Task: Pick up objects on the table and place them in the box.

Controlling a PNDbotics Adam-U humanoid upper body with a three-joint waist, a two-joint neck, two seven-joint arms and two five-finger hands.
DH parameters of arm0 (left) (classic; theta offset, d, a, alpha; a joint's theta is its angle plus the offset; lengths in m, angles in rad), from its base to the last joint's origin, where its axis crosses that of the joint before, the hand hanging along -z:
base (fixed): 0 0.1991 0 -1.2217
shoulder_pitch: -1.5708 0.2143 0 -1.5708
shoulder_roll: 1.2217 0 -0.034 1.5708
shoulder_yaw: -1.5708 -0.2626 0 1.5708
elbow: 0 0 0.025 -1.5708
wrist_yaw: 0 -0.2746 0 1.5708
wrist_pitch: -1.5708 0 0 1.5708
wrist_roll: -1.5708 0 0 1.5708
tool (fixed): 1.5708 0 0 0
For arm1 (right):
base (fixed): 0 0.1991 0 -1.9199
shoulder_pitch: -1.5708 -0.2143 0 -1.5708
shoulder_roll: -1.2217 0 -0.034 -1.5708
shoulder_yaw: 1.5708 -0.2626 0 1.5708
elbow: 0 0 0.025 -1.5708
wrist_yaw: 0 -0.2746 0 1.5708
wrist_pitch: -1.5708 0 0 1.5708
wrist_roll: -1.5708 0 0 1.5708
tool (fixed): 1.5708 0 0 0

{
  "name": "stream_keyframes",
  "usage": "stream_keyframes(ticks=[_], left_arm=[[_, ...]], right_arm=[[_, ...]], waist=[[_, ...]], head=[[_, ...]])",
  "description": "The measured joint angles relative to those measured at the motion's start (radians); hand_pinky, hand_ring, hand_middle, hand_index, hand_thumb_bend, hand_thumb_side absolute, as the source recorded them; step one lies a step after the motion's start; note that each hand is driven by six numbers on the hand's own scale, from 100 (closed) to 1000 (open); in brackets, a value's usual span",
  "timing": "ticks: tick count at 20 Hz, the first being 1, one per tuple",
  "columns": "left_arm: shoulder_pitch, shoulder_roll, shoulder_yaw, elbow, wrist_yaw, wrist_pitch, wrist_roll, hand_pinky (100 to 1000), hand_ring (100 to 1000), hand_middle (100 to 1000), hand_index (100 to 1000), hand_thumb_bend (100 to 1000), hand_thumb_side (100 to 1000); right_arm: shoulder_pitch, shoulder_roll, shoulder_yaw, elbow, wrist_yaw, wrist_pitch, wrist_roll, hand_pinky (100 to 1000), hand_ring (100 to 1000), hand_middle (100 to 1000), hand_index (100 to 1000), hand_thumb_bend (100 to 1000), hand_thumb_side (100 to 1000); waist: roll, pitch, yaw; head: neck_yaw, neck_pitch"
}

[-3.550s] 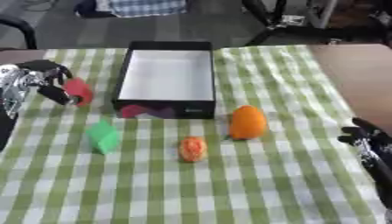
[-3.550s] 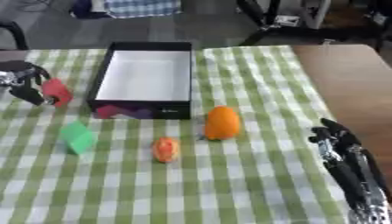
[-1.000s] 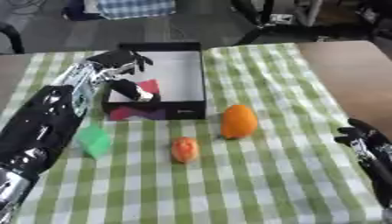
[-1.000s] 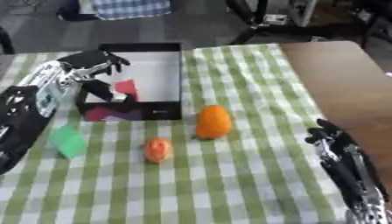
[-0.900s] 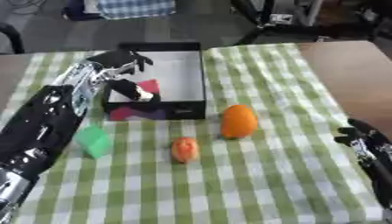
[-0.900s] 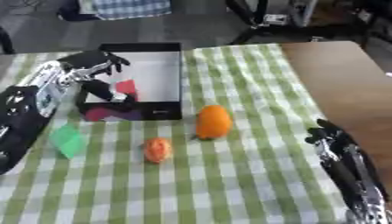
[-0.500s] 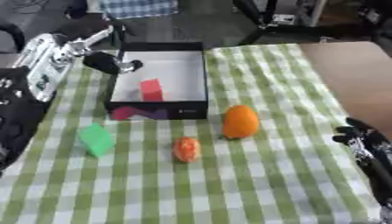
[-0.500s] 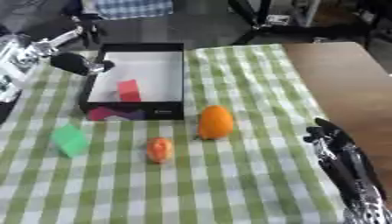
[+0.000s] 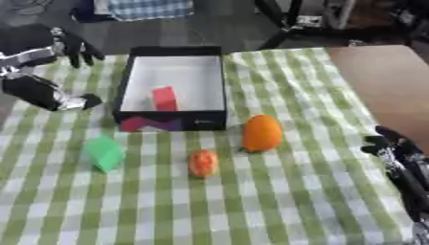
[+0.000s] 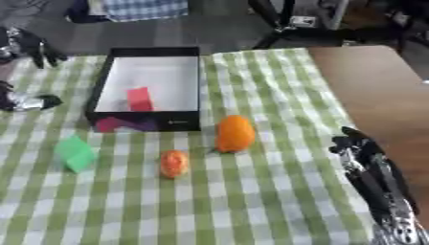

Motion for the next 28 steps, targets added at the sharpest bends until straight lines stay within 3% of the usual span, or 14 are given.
stream_keyframes(ticks=[7, 17, 21, 28], left_arm=[[0.06, 0.045, -0.013, -0.03, 0.03, 0.016, -0.128, 771, 663, 691, 872, 430, 509], [0.01, 0.015, -0.1, 0.108, -0.07, -0.054, -0.231, 787, 710, 739, 901, 459, 462], [-0.023, -0.037, -0.125, 0.201, -0.144, -0.094, -0.225, 787, 716, 745, 901, 466, 446], [-0.061, -0.11, -0.149, 0.324, -0.24, -0.176, -0.129, 787, 721, 751, 910, 452, 427]], right_arm=[[-0.004, -0.003, 0.0, 0.001, 0.003, 0.0, -0.001, 890, 714, 705, 864, 100, 623], [-0.007, -0.005, 0.0, 0.005, 0.003, 0.0, 0.0, 890, 714, 705, 864, 100, 622], [-0.007, -0.005, 0.0, 0.005, 0.003, 0.001, 0.001, 890, 714, 705, 864, 100, 622], [-0.007, -0.005, 0.0, 0.005, 0.003, 0.001, 0.001, 890, 713, 705, 864, 100, 622]], waist=[[0.0, 0.0, -0.002], [0.0, 0.0, -0.012], [0.0, 0.0, -0.013], [0.0, 0.0, -0.013]], head=[[-0.01, 0.0], [-0.013, 0.0], [-0.013, 0.0], [-0.012, 0.0]])
